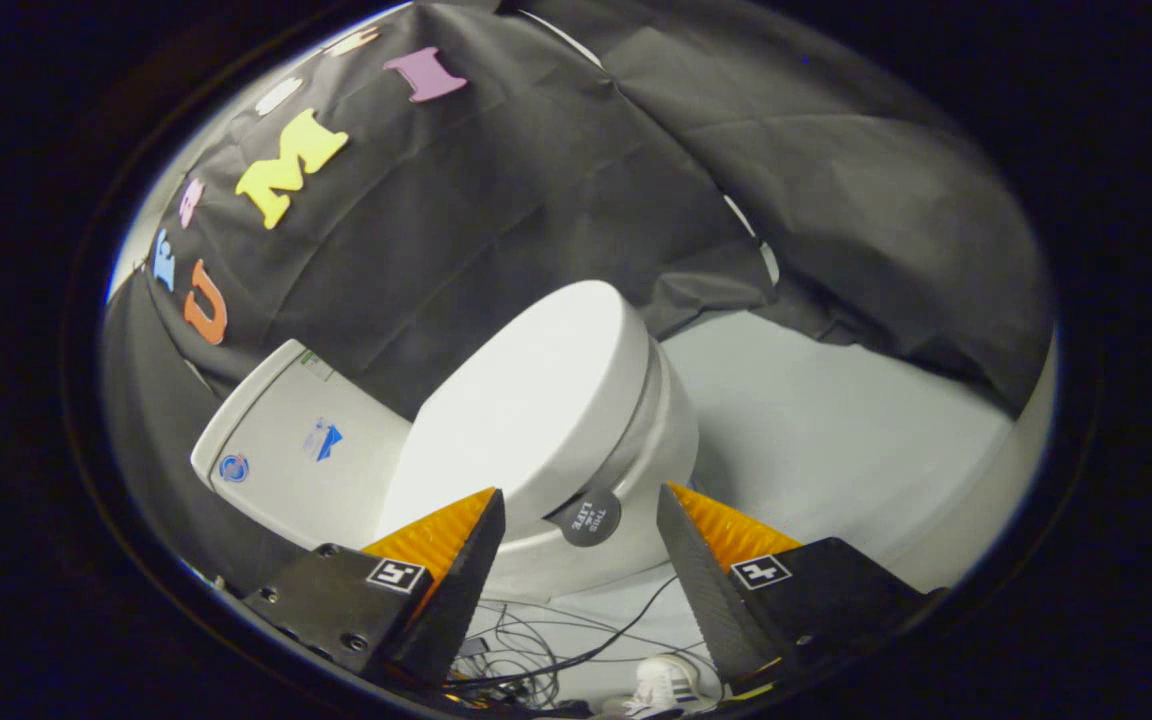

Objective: Open the toilet lid.

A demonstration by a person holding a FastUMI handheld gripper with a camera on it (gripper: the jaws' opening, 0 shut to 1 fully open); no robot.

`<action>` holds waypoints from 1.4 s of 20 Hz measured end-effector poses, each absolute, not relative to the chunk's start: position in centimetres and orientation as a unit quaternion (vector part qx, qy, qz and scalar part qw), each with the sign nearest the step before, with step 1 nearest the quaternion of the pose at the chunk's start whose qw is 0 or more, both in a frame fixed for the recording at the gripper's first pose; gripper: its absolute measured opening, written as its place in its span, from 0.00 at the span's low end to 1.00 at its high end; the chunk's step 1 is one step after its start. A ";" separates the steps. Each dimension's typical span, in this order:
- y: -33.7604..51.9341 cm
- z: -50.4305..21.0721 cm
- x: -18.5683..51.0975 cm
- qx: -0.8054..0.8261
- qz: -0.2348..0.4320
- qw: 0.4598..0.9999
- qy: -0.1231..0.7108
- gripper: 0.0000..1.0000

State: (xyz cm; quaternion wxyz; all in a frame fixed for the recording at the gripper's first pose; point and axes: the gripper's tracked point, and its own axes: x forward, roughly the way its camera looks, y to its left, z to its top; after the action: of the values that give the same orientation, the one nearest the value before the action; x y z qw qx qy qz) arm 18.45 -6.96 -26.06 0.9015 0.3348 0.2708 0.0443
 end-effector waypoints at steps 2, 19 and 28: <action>-6.6 -27.2 19.0 0.360 0.049 0.887 0.284 0.95; -4.8 -29.4 21.3 0.532 0.096 0.782 0.311 0.16; -5.6 -28.7 21.4 0.601 0.070 0.731 0.317 0.10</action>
State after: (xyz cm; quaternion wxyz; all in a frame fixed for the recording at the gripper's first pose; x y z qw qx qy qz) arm 21.44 -5.65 -28.70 0.7306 0.6007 0.3169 0.0705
